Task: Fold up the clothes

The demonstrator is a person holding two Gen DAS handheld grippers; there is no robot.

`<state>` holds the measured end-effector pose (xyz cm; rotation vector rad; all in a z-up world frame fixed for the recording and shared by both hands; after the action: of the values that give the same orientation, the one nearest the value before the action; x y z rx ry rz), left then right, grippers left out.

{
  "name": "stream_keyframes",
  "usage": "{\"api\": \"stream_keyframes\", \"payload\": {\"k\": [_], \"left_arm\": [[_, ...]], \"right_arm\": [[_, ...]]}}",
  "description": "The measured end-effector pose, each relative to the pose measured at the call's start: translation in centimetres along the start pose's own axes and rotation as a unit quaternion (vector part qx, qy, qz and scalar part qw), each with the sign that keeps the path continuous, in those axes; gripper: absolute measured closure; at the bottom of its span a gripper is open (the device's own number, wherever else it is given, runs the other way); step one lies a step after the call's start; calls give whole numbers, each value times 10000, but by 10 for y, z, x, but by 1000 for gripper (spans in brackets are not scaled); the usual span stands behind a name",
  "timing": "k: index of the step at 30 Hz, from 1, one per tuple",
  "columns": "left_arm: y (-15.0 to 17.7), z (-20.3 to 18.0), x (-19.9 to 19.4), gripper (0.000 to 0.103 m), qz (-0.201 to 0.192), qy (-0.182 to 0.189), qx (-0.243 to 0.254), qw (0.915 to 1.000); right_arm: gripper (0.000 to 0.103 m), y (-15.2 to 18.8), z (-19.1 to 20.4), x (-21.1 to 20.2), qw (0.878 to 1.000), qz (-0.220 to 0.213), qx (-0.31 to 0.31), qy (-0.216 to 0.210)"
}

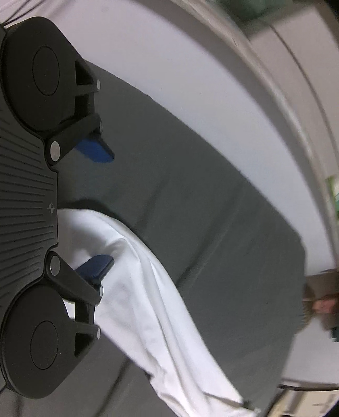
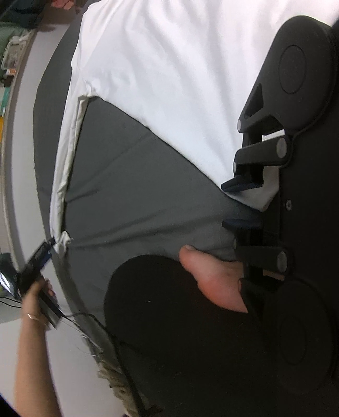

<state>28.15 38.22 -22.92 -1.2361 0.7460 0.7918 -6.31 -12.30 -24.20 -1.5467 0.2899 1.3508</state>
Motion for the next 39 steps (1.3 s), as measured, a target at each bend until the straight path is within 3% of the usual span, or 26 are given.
{"api": "stream_keyframes", "payload": {"k": [3, 7, 11, 12, 13, 14, 15, 16, 24, 27, 28, 30, 34, 36, 37, 38, 39], "left_arm": [[18, 11, -18, 23, -102, 472, -449, 9978], [65, -10, -26, 24, 51, 1025, -1164, 9879], [83, -23, -22, 27, -38, 1203, -1440, 9822], [80, -25, -21, 34, -132, 1208, -1491, 9813], [78, -27, -19, 57, -149, 1226, -1560, 9800], [76, -28, -17, 88, -165, 1244, -1628, 9787], [73, -30, -16, 100, -181, 1259, -1691, 9774], [72, -27, -17, 102, -178, 1204, -1640, 9789], [63, -3, -28, 103, -156, 758, -1230, 9894], [56, 32, -49, 103, -237, 418, -1242, 9911], [55, 40, -54, 103, -287, 453, -1343, 9895], [53, 51, -62, 102, -381, 736, -1629, 9832], [51, 47, -63, 102, -736, 1611, -2477, 9525], [52, 38, -53, 101, -773, 1745, -2650, 9452], [52, 32, -47, 88, -757, 1785, -2691, 9434], [52, 27, -41, 59, -739, 1820, -2729, 9418], [53, 24, -36, 40, -689, 1764, -2713, 9437]], "right_arm": [[75, 2, -3, -4, 9999, -88, 104, 20], [72, 8, -7, -4, 9998, -72, 189, 61], [68, 12, -9, -5, 9996, -66, 222, 144], [67, 12, -9, -6, 9996, -78, 232, 163], [66, 13, -9, -7, 9995, -84, 242, 182], [66, 14, -10, -9, 9995, -85, 250, 197], [66, 14, -10, -10, 9994, -84, 253, 208], [66, 14, -10, -10, 9994, -83, 254, 219], [65, 15, -11, -14, 9993, -159, 236, 246], [64, 16, -10, -13, 9993, -170, 224, 236], [64, 16, -9, -13, 9993, -172, 230, 232], [62, 17, -9, -14, 9992, -184, 249, 238], [60, 20, -9, -13, 9992, -151, 264, 251], [60, 22, -8, -12, 9994, -112, 218, 263], [60, 22, -8, -12, 9994, -104, 200, 270], [60, 22, -8, -12, 9994, -105, 193, 276], [60, 21, -8, -12, 9994, -106, 186, 281]]}}
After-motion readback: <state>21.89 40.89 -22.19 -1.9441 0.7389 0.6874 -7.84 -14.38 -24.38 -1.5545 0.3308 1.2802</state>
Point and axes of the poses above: each gripper's, at about its wrist camera, not at the fingertips, and x roughly the way its jaws point, z to its left, y to its underside, the point moved 10 cm from there along x, roughly the way its jaws point, and after that the axes turned 5 degrees about z, right-handed, at the moved point
